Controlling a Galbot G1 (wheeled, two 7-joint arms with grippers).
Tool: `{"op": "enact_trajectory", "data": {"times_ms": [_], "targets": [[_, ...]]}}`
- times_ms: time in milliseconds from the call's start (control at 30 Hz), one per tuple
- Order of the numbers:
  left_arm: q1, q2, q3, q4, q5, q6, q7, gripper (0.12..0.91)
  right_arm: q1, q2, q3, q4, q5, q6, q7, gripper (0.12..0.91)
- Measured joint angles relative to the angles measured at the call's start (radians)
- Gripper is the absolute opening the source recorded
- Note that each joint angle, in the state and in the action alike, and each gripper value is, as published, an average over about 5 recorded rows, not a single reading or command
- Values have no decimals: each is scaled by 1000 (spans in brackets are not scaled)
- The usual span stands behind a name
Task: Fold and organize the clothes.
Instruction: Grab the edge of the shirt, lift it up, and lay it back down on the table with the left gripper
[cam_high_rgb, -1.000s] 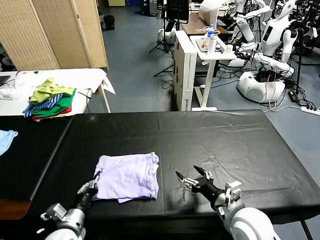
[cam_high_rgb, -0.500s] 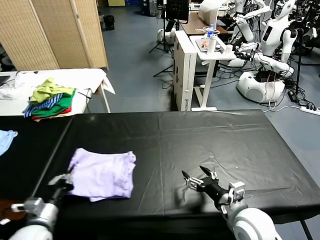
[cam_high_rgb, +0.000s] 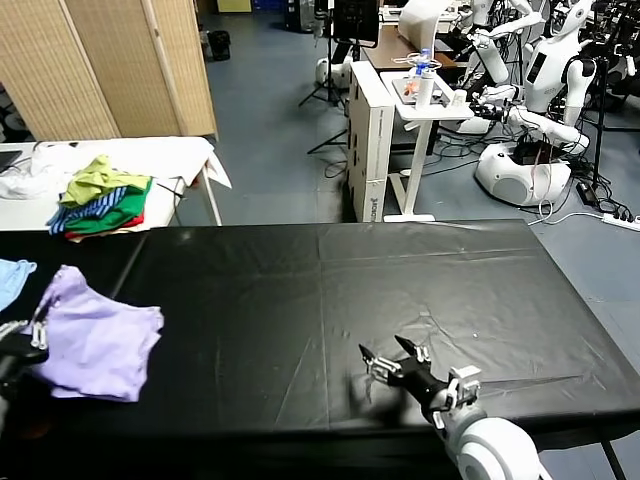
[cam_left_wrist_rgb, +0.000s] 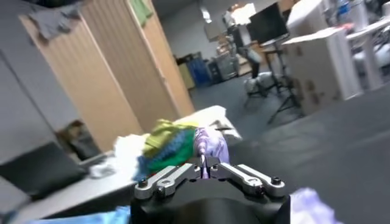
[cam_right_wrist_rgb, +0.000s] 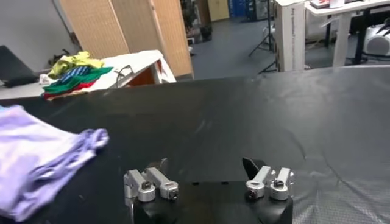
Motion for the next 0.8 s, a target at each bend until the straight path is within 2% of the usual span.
{"op": "enact_trajectory", "data": {"times_ms": [133,267,433,600,800], "targets": [[41,20,-64,-51,16,33,-44,179,0,7,-11,-7,-15,2,0,907],[31,-25,-23,-135,34,88,-105,179,-10,10,-16,-3,-26,2,0,907],[-25,-143,175,-198,88,114,-134,179,-32,0,0,13,-28,2,0,907],[-84,-270,386,-197,69,122,-160,179,-53,-7,26,22,-27,2,0,907],[-142,-378,542,-155,78,120,-176,179,-51,1,24,16,-33,0,2,907]]}}
